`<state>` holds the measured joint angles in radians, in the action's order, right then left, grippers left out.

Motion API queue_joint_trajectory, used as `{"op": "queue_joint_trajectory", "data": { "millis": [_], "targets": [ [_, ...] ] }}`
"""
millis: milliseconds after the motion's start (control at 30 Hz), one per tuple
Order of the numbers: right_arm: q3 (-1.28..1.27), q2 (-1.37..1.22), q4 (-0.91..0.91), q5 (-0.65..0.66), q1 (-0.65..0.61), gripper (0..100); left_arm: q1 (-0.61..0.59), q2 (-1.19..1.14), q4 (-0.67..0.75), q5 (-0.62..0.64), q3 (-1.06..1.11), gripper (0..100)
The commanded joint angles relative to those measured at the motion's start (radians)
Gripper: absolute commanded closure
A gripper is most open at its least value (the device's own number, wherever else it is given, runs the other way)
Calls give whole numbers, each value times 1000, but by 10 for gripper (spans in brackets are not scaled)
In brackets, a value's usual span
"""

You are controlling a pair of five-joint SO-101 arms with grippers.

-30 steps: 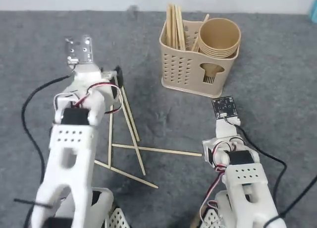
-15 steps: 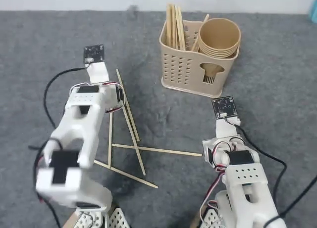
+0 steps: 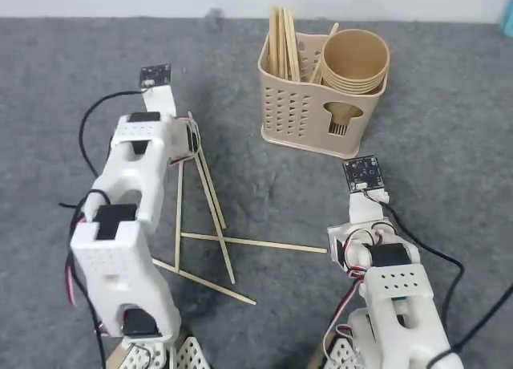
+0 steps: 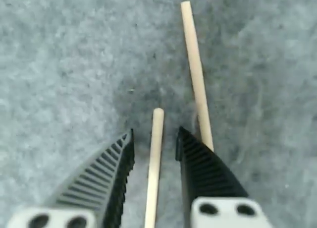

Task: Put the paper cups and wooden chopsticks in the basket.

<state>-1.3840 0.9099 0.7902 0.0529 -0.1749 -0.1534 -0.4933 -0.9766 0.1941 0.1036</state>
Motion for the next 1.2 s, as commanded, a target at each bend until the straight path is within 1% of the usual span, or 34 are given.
{"op": "queue_joint_trajectory", "data": {
  "millis": [0, 67, 267, 400, 567, 867, 933, 1000, 1067, 1167],
  "targets": [
    [9, 28, -8, 12, 12, 991, -9, -61, -89, -5, -122, 925],
    [9, 30, -8, 12, 12, 991, -9, -103, -140, -5, -182, 996],
    [9, 28, -12, 12, 13, 991, -8, -178, -261, -6, -303, 987],
    [9, 28, -15, 12, 13, 991, -21, -157, -319, -5, -360, 987],
    [9, 28, -15, 12, 13, 991, -55, -17, -411, -2, -432, 987],
    [9, 30, -15, 12, 13, 991, -61, 373, -543, -2, -429, 987],
    [9, 30, -13, 12, 13, 991, -60, 468, -549, -2, -390, 987],
    [9, 30, -12, 12, 13, 991, -60, 574, -522, -2, -314, 987],
    [9, 30, -10, 12, 13, 991, -60, 697, -445, -2, -183, 987],
    [9, 30, -10, 12, 13, 991, -57, 901, -261, 0, 64, 987]
  ]
}}
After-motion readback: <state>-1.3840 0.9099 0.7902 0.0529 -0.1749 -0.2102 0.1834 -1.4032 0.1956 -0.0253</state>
